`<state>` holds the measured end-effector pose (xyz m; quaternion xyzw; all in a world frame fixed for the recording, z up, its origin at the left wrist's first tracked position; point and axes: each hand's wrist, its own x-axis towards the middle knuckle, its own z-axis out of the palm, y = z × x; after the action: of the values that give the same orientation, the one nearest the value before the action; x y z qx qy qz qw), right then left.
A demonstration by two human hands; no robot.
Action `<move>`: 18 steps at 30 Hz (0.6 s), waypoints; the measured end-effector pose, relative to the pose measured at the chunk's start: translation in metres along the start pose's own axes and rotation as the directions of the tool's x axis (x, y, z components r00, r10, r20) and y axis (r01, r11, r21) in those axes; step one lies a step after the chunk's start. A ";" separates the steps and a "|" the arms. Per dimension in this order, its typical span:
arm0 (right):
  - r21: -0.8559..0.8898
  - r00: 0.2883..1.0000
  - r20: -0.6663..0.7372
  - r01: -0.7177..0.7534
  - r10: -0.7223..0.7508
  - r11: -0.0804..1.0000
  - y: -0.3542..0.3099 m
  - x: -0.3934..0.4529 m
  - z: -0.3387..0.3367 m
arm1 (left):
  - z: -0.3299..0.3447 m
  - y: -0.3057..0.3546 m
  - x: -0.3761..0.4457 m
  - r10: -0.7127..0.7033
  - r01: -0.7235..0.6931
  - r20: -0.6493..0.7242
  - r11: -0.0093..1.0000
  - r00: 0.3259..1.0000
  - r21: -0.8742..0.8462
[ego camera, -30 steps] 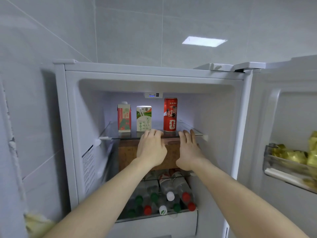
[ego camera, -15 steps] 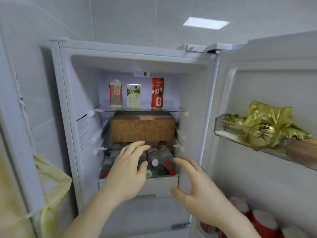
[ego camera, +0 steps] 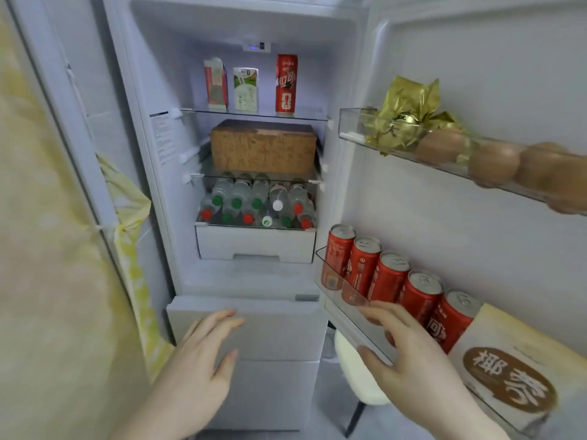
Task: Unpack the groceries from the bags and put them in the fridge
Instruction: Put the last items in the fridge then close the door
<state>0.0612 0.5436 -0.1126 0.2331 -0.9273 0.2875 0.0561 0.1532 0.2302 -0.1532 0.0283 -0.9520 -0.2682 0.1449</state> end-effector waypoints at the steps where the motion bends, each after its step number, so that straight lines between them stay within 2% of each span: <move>1: 0.005 1.000 0.008 -0.017 0.017 1.000 0.000 -0.007 -0.003 | 0.000 0.002 -0.015 -0.027 0.027 0.002 1.000 1.000 0.003; 3: -0.023 0.999 0.027 -0.036 0.037 0.999 0.001 -0.019 -0.006 | -0.004 0.008 -0.039 -0.069 0.069 -0.007 0.998 0.998 0.000; 9: -0.291 0.998 0.034 -0.034 0.046 0.956 -0.006 -0.031 0.011 | -0.024 0.027 -0.079 -0.123 0.123 0.005 0.992 0.992 0.039; 18: -0.301 0.992 0.122 -0.002 0.040 0.954 -0.057 -0.034 0.033 | -0.058 0.035 -0.115 -0.127 0.128 -0.036 0.991 0.991 0.043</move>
<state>0.1185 0.4975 -0.1193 0.2297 -0.9643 0.1286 0.0290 0.2813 0.2463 -0.1178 0.0967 -0.9515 -0.2549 0.1424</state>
